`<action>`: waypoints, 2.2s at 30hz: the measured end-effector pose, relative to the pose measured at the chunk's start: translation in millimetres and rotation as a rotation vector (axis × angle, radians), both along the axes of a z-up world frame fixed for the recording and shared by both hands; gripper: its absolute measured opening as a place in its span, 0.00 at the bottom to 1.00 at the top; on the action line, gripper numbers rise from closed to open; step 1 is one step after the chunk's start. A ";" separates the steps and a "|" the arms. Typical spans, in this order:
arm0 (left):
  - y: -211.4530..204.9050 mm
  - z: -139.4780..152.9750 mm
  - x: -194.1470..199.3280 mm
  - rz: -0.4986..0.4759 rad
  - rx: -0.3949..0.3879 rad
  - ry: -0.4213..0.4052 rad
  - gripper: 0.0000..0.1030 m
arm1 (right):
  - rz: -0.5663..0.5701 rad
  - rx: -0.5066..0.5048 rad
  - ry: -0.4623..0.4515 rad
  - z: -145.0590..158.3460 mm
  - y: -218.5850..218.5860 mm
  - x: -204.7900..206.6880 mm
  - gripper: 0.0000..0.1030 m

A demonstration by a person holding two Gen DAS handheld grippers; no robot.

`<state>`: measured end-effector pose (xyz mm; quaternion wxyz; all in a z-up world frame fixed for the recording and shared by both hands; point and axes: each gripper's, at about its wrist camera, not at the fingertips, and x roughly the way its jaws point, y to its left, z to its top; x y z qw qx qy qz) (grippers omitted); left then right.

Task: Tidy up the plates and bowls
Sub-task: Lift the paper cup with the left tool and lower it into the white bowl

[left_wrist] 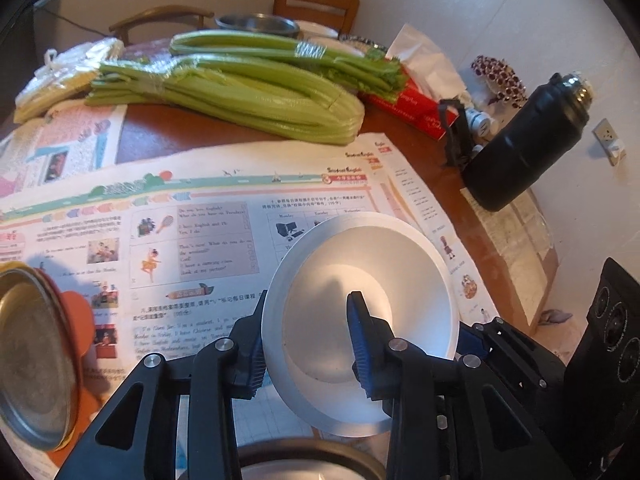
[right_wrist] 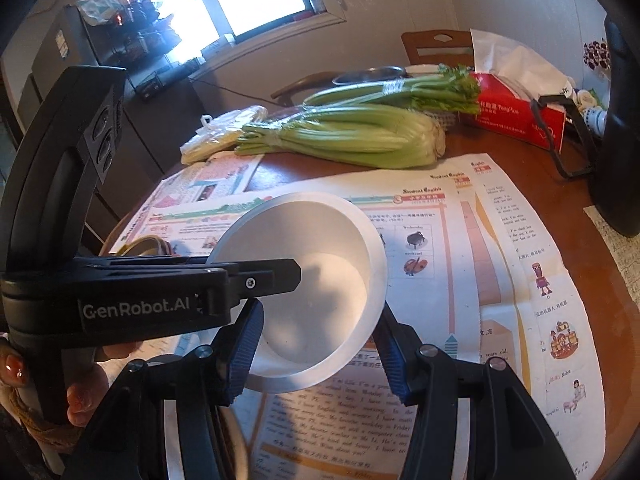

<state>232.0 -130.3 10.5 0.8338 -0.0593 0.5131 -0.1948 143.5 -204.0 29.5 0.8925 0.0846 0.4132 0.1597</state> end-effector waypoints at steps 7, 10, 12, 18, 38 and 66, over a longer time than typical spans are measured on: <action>13.1 22.3 -23.1 0.017 0.000 -0.060 0.35 | 0.023 0.007 -0.040 16.6 9.6 -15.4 0.53; 19.1 29.1 -33.0 0.029 0.000 -0.082 0.35 | 0.036 0.003 -0.062 24.6 15.0 -22.6 0.54; 23.9 32.6 -38.2 0.039 -0.004 -0.089 0.35 | 0.041 0.001 -0.072 28.6 18.6 -26.5 0.53; 34.7 40.9 -51.8 0.061 -0.007 -0.114 0.35 | 0.059 0.000 -0.097 39.7 29.7 -38.4 0.53; 58.7 68.3 -102.3 0.087 -0.013 -0.191 0.35 | 0.095 -0.030 -0.160 62.5 55.2 -78.5 0.54; 58.6 55.8 -132.8 0.089 -0.004 -0.179 0.36 | 0.092 -0.063 -0.167 61.5 60.5 -119.3 0.54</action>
